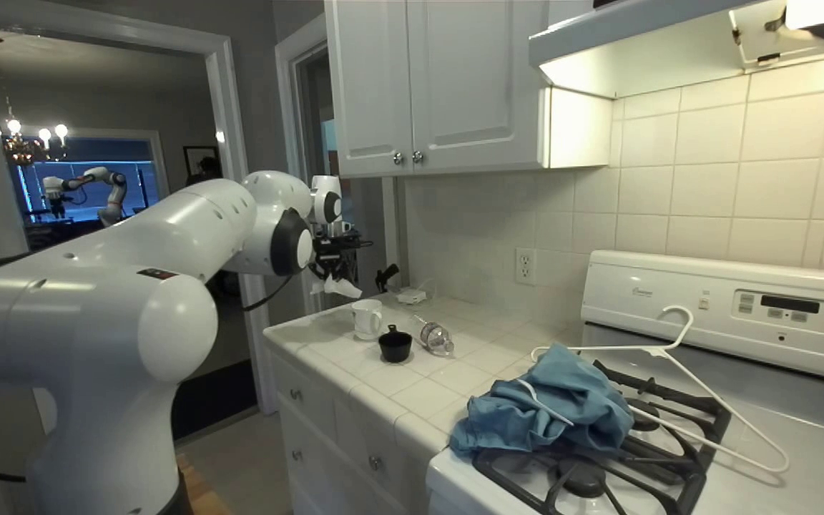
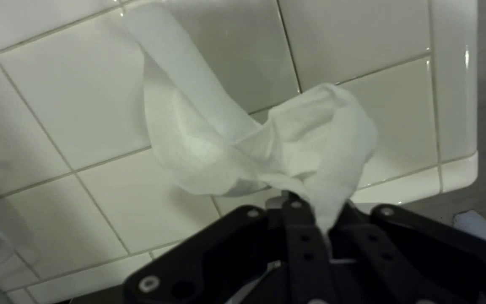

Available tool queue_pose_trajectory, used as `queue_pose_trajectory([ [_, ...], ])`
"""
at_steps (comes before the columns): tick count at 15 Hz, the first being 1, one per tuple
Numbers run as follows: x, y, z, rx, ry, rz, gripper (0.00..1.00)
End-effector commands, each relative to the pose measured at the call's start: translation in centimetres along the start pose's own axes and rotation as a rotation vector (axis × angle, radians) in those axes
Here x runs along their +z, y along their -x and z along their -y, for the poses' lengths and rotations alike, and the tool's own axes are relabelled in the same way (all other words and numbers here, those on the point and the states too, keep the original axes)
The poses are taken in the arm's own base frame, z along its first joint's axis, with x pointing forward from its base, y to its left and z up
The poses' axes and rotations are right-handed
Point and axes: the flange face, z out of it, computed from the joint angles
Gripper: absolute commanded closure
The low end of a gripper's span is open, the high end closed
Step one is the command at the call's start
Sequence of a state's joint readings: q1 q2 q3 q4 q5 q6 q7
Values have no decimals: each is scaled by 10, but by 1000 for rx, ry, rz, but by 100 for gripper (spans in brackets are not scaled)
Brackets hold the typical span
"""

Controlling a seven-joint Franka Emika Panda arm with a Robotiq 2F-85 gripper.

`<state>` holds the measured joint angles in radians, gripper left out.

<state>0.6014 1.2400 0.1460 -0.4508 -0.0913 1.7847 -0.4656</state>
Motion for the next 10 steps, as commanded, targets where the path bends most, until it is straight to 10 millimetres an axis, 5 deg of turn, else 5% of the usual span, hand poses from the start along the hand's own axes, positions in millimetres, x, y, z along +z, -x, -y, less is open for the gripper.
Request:
queue_pose_trajectory([
  [1, -40, 6, -7, 53, -23, 3, 98],
  [10, -93, 47, -46, 467, 19, 116, 98],
])
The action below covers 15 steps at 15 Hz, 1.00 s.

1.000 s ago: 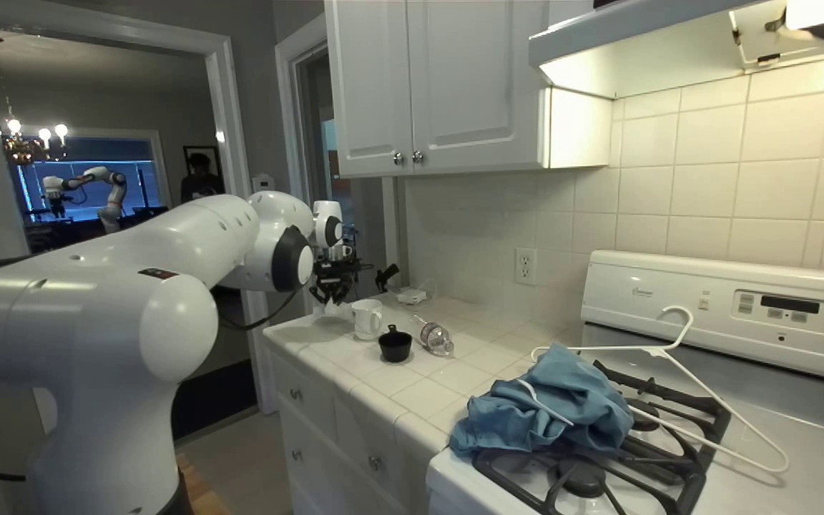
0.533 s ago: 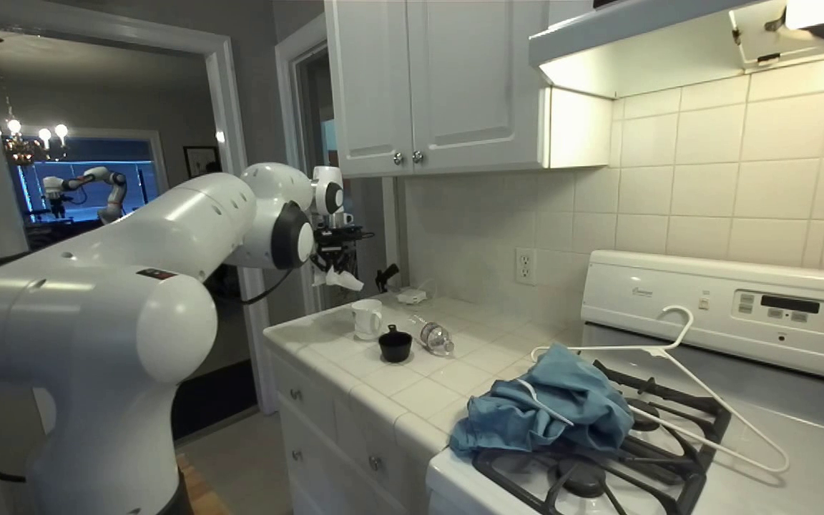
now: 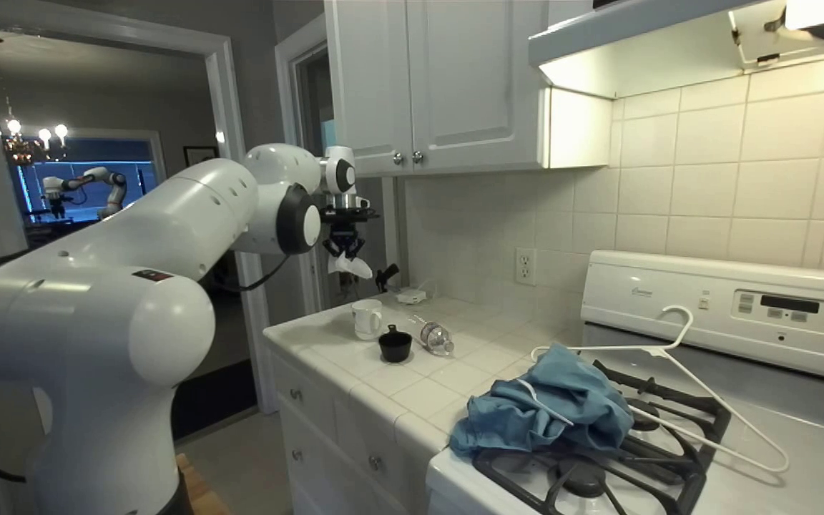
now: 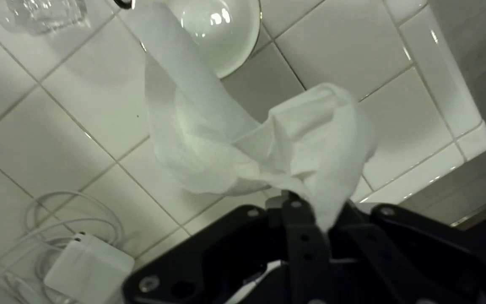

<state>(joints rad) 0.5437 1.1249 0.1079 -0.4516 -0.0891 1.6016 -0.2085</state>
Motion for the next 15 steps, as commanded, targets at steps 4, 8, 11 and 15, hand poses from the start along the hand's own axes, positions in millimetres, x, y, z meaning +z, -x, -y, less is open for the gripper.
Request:
queue_pose_trajectory([
  [4, -30, 10, -21, 217, -51, -15, 98],
  [8, -42, 7, -23, 5, -146, -96, 98],
  [11, -44, 11, -27, -140, -211, -113, 98],
  [15, -40, 10, -32, -157, -187, -120, 96],
])
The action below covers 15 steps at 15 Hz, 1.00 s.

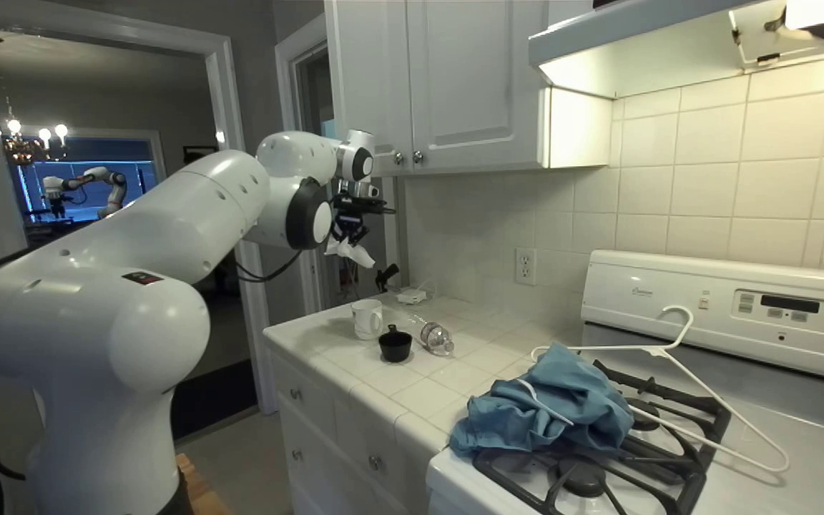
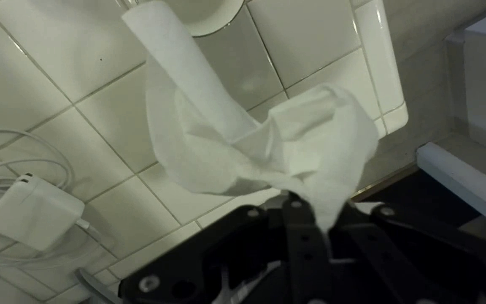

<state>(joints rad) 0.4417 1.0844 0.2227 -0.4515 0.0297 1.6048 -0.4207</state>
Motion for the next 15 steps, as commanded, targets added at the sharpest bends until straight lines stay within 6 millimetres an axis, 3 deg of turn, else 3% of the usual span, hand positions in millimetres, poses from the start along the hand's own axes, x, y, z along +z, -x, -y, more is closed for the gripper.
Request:
queue_pose_trajectory([
  [1, -1, 1, -1, -7, -3, -1, 96],
  [2, -1, 1, -1, -12, -4, -2, 96],
  [5, 0, -7, 37, -103, -9, 65, 99],
  [9, -2, -15, 122, -259, -68, 187, 99],
  [12, -16, -13, 183, -282, -74, 283, 99],
  [15, -35, -7, 213, -191, -4, 345, 99],
])
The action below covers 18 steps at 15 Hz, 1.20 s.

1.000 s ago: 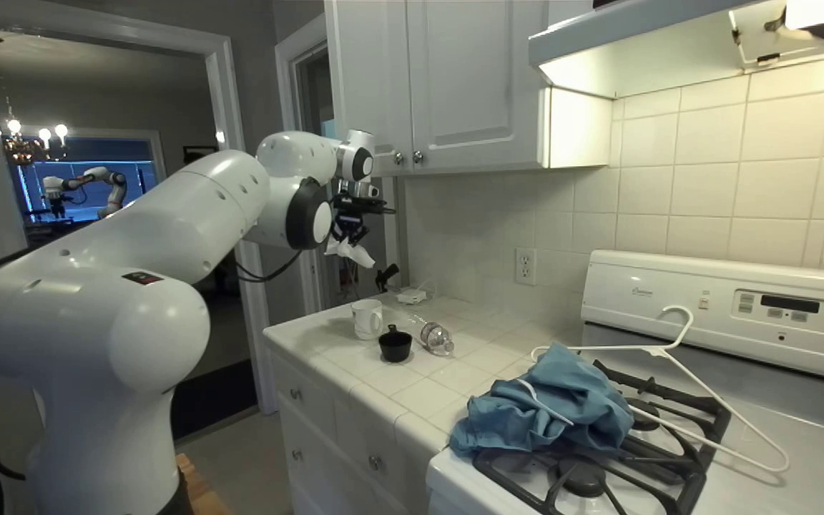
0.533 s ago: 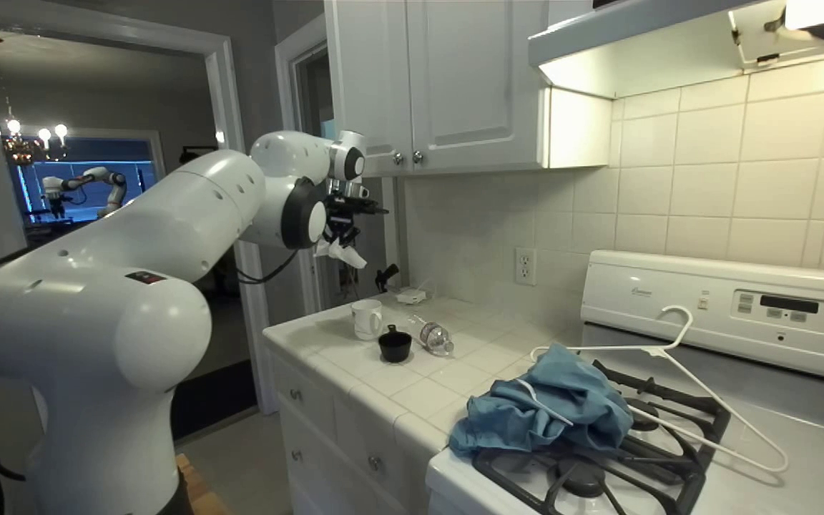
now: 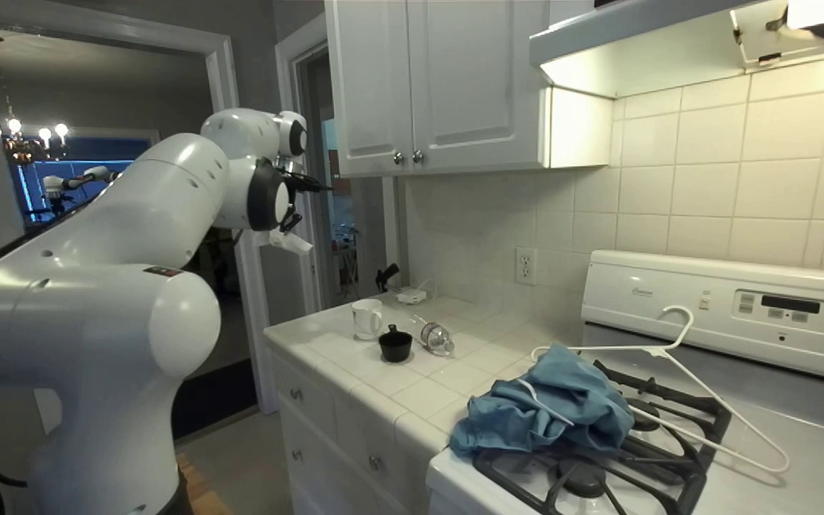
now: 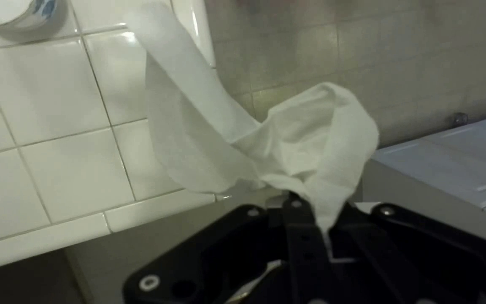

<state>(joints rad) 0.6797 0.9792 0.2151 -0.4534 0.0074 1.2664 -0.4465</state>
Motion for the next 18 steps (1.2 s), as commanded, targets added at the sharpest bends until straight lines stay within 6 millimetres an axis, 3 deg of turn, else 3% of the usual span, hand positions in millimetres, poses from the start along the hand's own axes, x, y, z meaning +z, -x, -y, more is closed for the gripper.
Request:
queue_pose_trajectory([
  [1, -19, 10, 24, 157, 69, 80, 99],
  [5, -34, 29, 23, 359, 114, 133, 99],
  [9, -36, 49, 26, 555, 103, 234, 99],
  [18, -42, 66, 63, 1051, 130, 365, 99],
])
